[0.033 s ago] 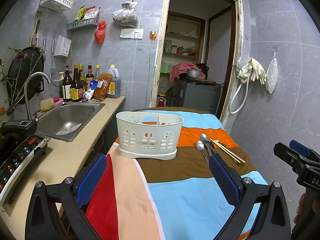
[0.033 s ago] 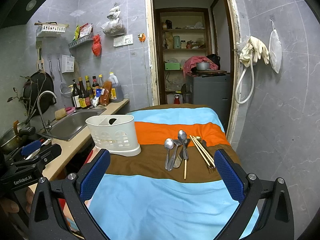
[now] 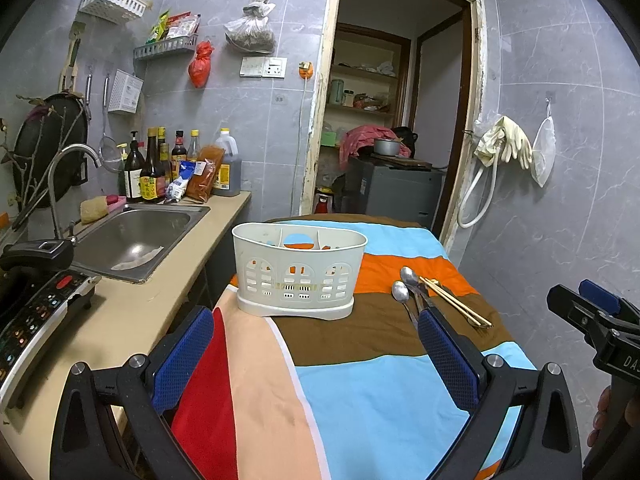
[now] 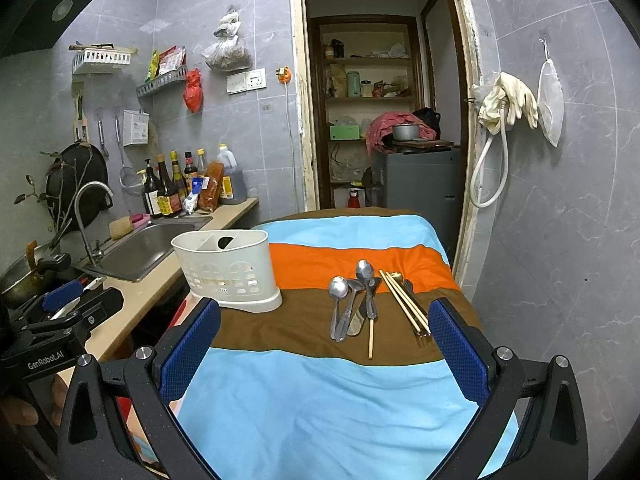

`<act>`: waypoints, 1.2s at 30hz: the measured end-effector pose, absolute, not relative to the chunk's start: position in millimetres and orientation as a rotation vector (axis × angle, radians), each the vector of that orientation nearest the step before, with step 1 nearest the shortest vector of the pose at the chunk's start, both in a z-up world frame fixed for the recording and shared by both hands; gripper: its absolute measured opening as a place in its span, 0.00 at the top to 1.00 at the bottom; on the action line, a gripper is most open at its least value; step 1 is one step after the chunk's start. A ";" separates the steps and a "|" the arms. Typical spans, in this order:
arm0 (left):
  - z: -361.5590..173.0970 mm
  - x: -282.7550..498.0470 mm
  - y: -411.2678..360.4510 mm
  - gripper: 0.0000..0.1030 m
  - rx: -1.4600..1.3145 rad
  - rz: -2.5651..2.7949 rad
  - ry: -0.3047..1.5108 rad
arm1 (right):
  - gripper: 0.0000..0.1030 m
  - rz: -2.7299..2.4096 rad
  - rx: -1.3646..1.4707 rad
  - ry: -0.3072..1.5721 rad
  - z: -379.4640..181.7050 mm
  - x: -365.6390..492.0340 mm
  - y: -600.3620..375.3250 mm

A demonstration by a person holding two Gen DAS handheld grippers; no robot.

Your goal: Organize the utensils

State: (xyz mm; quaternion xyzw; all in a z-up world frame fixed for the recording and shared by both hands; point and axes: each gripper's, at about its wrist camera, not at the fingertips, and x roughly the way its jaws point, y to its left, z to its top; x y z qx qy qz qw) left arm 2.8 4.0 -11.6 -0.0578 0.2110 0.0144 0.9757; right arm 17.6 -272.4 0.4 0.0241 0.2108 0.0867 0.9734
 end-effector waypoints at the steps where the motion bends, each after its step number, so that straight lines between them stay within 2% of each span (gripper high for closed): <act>1: -11.7 2.8 3.9 0.01 -0.117 0.029 0.426 | 0.01 0.175 0.048 0.425 0.4 17.6 -272.1; 9: -20.7 10.6 2.0 0.01 -0.109 0.006 0.424 | 0.01 0.176 0.041 0.428 0.6 18.5 -272.1; 36: 11.8 77.7 -42.2 0.01 -0.056 -0.119 0.386 | 0.01 0.092 0.068 0.386 28.7 72.2 -309.3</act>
